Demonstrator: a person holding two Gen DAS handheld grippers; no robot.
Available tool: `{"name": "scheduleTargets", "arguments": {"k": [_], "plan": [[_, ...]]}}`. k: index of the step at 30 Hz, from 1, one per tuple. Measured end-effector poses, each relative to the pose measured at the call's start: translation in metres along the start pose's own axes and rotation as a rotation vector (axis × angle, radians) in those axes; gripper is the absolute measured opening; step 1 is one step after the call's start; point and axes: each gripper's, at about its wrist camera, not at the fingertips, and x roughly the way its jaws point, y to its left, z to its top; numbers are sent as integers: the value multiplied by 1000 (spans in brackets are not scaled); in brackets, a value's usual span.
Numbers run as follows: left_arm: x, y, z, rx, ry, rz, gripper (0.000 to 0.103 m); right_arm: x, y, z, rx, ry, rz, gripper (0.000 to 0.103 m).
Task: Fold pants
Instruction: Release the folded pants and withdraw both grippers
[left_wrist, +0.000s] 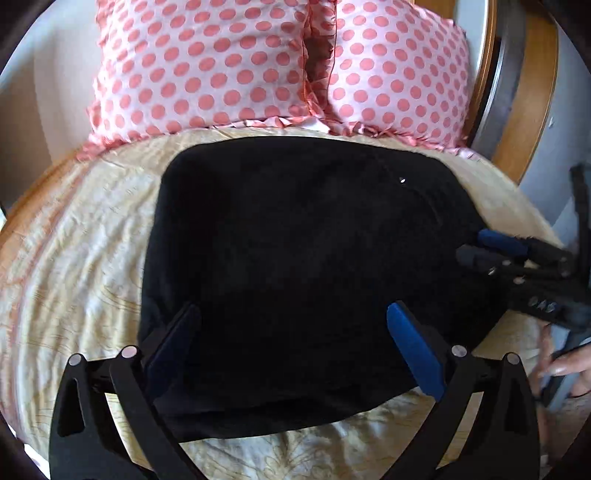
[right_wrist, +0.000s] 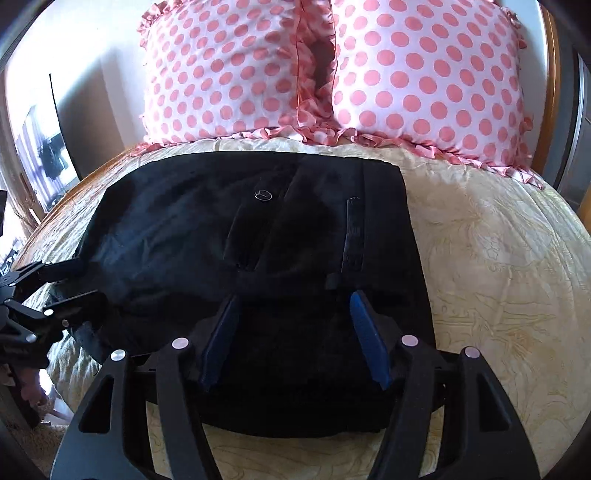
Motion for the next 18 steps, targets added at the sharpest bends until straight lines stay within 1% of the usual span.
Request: {"name": "scheduleTargets", "arguments": {"k": [1,2,3,4,5,7,9,12,18], "plan": [[-2,-2,-1,9,1,16,101,-7,1,-1,20,-26,-1,67],[-8,-2,-2,4,-19,17,101,-19,4,-3,37,-71,5,78],[-16,0,-5,-6,-51,23,101,-33,9,-8,44,-125,-9,84],[-23,0,-9,-15,-82,43,101,-43,14,-13,45,-165,-23,93],[-31,1,-14,-23,-110,71,101,-52,20,-19,42,-209,-34,98],[-42,3,-22,-45,-139,120,101,-69,34,-35,44,-281,-68,102],[-51,6,-34,-84,-149,136,101,-78,45,-47,53,-316,-89,102],[-60,7,-49,-118,-145,147,101,-88,58,-66,72,-324,-112,102],[-79,6,-71,-80,-147,190,101,-100,69,-91,64,-309,-215,102]]}}
